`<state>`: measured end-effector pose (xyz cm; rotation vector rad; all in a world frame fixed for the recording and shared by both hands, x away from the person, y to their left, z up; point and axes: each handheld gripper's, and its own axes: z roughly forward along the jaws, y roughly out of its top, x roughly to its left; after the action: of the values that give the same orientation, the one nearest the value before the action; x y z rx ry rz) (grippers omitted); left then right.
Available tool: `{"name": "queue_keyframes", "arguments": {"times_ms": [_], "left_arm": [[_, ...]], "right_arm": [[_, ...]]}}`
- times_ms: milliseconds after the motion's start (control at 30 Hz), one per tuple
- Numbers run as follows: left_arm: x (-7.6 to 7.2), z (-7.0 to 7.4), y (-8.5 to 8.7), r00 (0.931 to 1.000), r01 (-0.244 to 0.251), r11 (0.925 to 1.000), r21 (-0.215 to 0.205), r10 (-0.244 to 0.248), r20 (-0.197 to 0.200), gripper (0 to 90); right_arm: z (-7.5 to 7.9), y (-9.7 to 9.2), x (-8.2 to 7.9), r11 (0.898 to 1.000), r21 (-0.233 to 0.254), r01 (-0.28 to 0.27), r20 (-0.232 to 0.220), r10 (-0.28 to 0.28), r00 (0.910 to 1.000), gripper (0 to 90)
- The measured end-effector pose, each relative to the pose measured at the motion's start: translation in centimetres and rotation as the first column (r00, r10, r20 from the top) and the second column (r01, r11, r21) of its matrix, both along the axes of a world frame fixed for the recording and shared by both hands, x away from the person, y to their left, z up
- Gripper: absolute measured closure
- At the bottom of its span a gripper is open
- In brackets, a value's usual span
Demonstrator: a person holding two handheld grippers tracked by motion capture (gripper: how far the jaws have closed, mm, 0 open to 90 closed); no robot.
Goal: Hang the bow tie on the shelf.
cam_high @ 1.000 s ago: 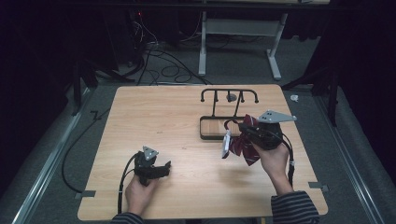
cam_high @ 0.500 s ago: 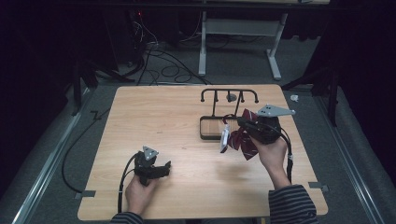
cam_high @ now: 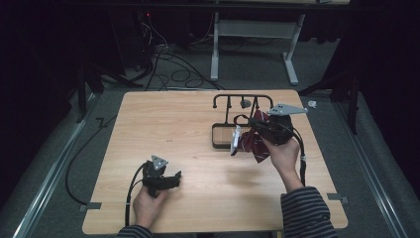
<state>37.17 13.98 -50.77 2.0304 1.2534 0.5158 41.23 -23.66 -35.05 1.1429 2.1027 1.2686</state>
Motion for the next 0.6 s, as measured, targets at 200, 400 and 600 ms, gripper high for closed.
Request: {"name": "queue_keyframes", "arguments": {"times_ms": [200,400,600], "left_arm": [[0.0,0.0,0.0,1.0000,0.000,1.0000,0.000,0.000,0.000,15.7],[0.0,0.0,0.0,1.0000,0.000,1.0000,0.000,0.000,0.000,15.7],[0.0,0.0,0.0,1.0000,0.000,1.0000,0.001,0.000,0.000,15.7]], "right_arm": [[0.1,0.0,0.4,1.000,0.000,0.010,0.011,-0.010,0.9999,90.0],[0.5,0.1,0.9,1.000,0.017,0.025,0.023,-0.025,0.9994,90.0],[0.9,0.6,1.8,1.000,0.009,0.030,0.032,-0.030,0.9990,90.0]]}}
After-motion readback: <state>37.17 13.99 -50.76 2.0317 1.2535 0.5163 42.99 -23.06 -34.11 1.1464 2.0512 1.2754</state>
